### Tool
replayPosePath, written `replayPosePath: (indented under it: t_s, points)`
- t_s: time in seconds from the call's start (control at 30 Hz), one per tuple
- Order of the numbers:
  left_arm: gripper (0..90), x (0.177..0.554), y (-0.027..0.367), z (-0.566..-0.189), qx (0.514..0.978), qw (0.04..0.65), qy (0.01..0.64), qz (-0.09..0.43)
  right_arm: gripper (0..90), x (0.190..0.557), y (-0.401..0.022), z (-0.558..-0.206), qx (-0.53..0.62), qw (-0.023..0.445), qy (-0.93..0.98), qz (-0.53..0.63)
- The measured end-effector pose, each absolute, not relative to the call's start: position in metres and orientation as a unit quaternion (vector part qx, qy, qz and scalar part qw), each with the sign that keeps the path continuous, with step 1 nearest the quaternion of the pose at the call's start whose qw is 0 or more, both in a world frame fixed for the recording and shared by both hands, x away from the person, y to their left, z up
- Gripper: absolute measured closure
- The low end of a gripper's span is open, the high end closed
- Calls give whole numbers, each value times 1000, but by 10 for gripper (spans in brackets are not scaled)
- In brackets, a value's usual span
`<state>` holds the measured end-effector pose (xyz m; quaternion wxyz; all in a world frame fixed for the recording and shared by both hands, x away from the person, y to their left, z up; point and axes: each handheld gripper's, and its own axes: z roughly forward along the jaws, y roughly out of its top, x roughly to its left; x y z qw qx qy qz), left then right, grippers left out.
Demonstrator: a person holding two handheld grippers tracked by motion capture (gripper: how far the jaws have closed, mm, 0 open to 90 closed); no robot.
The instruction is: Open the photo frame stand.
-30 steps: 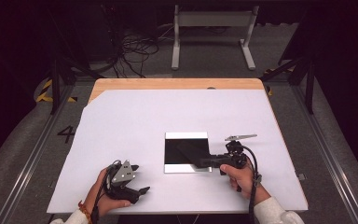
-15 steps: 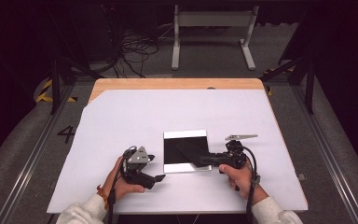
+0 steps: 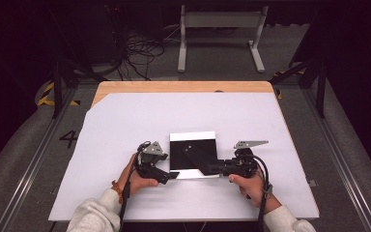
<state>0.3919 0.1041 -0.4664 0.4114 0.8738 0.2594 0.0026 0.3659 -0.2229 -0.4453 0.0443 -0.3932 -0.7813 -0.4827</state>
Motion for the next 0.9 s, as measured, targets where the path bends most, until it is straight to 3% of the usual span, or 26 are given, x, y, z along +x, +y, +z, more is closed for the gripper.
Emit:
replayPosePath:
  t_s: [0.53, 0.9]
  points:
    - [178, 401, 91, -463, 869, 427, 250, -8, 609, 357, -223, -444, -361, 12, -811, -461]
    - [353, 404, 94, -459, 864, 436, 250, 0, 608, 354, -222, -442, -354, 1, -815, -460]
